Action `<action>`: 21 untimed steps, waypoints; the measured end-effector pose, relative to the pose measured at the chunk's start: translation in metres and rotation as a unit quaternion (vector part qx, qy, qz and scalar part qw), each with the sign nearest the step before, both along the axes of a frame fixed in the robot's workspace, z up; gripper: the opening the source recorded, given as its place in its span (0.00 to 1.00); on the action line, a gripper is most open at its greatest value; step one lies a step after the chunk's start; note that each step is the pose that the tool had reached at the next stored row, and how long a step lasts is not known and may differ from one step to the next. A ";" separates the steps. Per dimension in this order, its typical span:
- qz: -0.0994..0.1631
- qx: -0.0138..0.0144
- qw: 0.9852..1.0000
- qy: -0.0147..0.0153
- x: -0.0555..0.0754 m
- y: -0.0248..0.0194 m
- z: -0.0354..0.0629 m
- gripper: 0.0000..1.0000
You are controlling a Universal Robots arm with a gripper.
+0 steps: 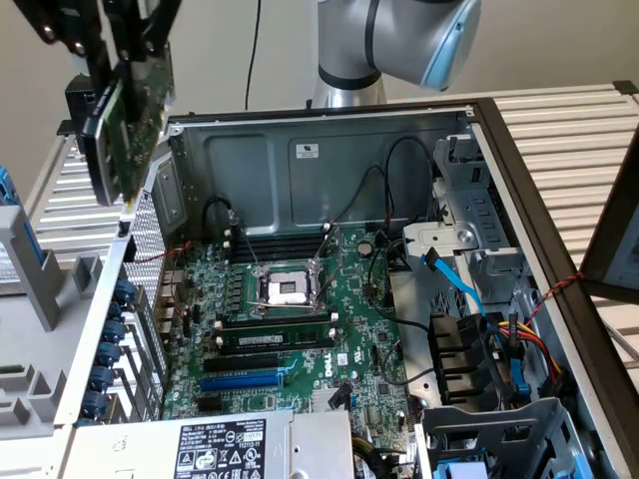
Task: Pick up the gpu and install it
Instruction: 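Pick up the gpu and move the gpu toward the slot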
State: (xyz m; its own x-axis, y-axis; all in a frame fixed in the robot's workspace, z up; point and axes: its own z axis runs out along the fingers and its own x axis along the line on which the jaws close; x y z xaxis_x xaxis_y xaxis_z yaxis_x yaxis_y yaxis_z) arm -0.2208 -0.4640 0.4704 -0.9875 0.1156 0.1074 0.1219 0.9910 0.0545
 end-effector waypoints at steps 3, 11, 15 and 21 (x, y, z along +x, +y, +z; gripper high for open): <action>0.000 0.000 1.000 0.000 0.014 0.0000 -0.0014 0.26; 0.001 0.000 1.000 0.000 0.050 0.0000 -0.0043 0.26; 0.002 0.000 1.000 0.000 0.067 0.0000 -0.0048 0.26; 0.009 -0.004 1.000 -0.002 0.079 0.0003 -0.0106 0.26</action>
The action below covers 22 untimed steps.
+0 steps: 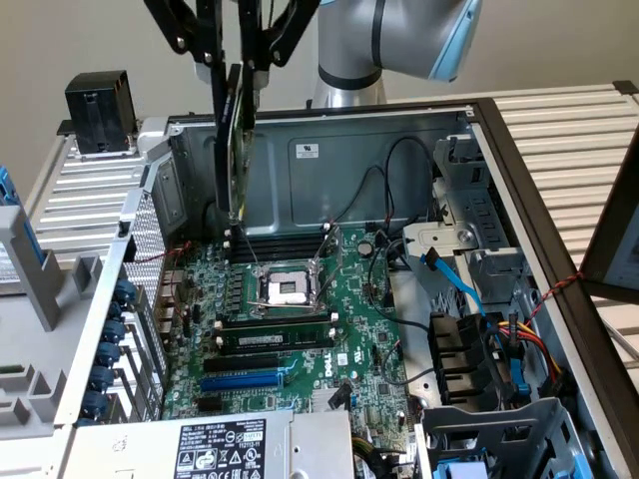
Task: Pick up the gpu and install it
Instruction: 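Pick up the gpu and move the gpu toward the slot, then insert the gpu into the slot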
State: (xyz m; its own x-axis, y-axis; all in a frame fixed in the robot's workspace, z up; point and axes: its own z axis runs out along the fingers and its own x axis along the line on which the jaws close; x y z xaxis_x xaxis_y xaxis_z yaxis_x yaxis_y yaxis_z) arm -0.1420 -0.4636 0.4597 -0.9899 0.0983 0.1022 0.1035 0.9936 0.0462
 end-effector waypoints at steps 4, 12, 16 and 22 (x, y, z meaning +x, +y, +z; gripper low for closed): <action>0.006 -0.001 1.000 -0.001 0.007 0.0001 -0.0019 0.26; 0.009 0.003 1.000 0.000 0.027 -0.0001 -0.0020 0.26; 0.010 0.003 1.000 0.000 0.027 -0.0001 -0.0020 0.26; 0.012 0.003 1.000 0.000 0.027 -0.0001 -0.0020 0.26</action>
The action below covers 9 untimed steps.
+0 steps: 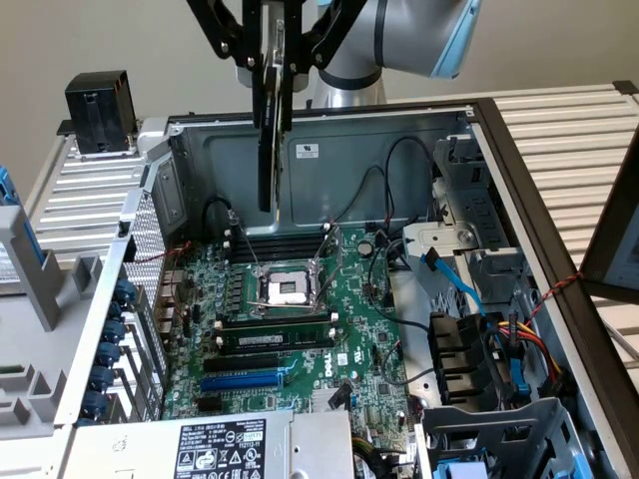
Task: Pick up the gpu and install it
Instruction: 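Insert the gpu into the slot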
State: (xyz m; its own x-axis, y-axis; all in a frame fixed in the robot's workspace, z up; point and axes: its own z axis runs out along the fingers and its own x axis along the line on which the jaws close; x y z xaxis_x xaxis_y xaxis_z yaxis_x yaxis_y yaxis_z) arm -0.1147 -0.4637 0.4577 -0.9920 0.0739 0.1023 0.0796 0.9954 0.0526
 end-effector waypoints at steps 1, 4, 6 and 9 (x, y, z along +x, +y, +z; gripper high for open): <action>0.000 0.000 1.000 0.000 0.000 0.0000 0.0000 0.26; 0.001 0.000 1.000 0.000 0.000 0.0000 0.0000 0.26; 0.002 0.000 1.000 0.000 0.000 0.0000 0.0000 0.26; 0.006 0.000 1.000 -0.003 0.000 0.0019 -0.0002 0.26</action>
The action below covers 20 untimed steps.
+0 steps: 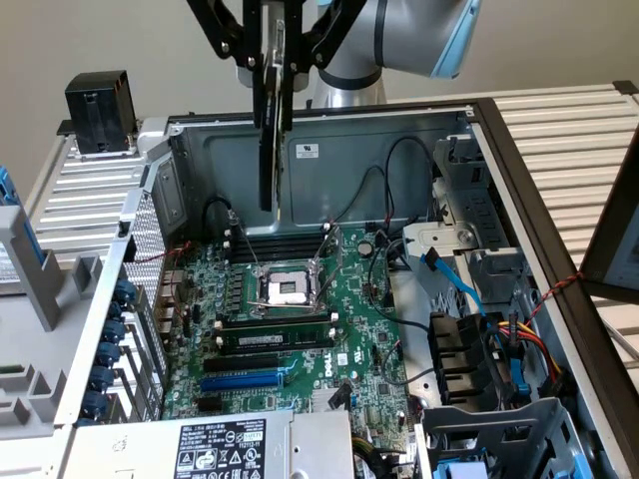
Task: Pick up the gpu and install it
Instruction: 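Insert the gpu into the slot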
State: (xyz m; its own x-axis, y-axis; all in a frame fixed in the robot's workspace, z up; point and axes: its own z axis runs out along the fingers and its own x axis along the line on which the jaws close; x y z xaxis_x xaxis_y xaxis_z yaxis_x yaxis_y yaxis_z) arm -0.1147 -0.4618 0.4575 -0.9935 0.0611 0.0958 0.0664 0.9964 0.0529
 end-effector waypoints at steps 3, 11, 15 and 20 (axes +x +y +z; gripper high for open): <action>0.027 0.002 1.000 0.000 0.000 0.0000 -0.0004 0.26; 0.100 0.006 0.995 -0.001 0.000 0.0000 -0.0012 0.26; 0.136 0.008 0.991 -0.001 0.000 0.0000 -0.0017 0.26; 0.180 0.012 0.984 -0.001 0.000 0.0000 -0.0027 0.26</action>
